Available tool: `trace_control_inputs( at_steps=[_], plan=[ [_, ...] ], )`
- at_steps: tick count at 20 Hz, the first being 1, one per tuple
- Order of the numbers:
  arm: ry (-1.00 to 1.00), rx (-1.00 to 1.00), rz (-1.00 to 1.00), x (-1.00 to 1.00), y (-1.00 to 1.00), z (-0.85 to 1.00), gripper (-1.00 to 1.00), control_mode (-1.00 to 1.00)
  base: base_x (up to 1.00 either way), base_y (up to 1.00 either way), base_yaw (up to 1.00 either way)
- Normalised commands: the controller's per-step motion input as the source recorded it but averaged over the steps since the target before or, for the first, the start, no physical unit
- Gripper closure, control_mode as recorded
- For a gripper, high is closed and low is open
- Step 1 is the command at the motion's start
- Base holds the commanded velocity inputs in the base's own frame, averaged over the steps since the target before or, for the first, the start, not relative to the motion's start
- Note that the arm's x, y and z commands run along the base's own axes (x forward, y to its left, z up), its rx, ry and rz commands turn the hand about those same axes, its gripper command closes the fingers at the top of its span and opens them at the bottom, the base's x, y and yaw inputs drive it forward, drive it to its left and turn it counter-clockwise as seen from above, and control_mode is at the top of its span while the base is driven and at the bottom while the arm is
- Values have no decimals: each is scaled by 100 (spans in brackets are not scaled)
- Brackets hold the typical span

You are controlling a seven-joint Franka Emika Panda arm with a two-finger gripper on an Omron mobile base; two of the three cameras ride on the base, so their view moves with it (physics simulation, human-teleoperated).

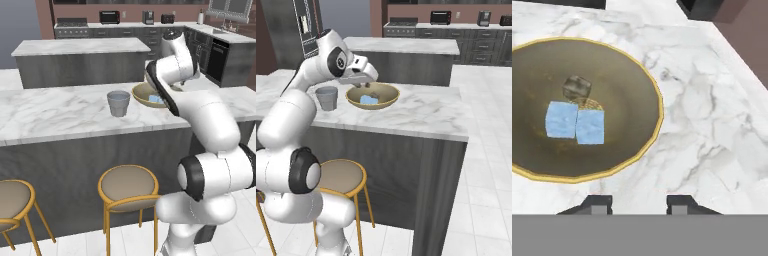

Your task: There are four ice cubes in the ice bowl. Place two ice cubes in each glass of water.

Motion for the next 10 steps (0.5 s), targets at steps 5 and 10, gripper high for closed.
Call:
trace_control_inputs(
  at_steps=[5, 10],
  plan=[
    [-4, 18, -14, 9, -12, -14, -100, -100, 0, 0, 0],
    [-15, 13, -8, 36, 0, -46, -100, -100, 0, 0, 0]
  ],
)
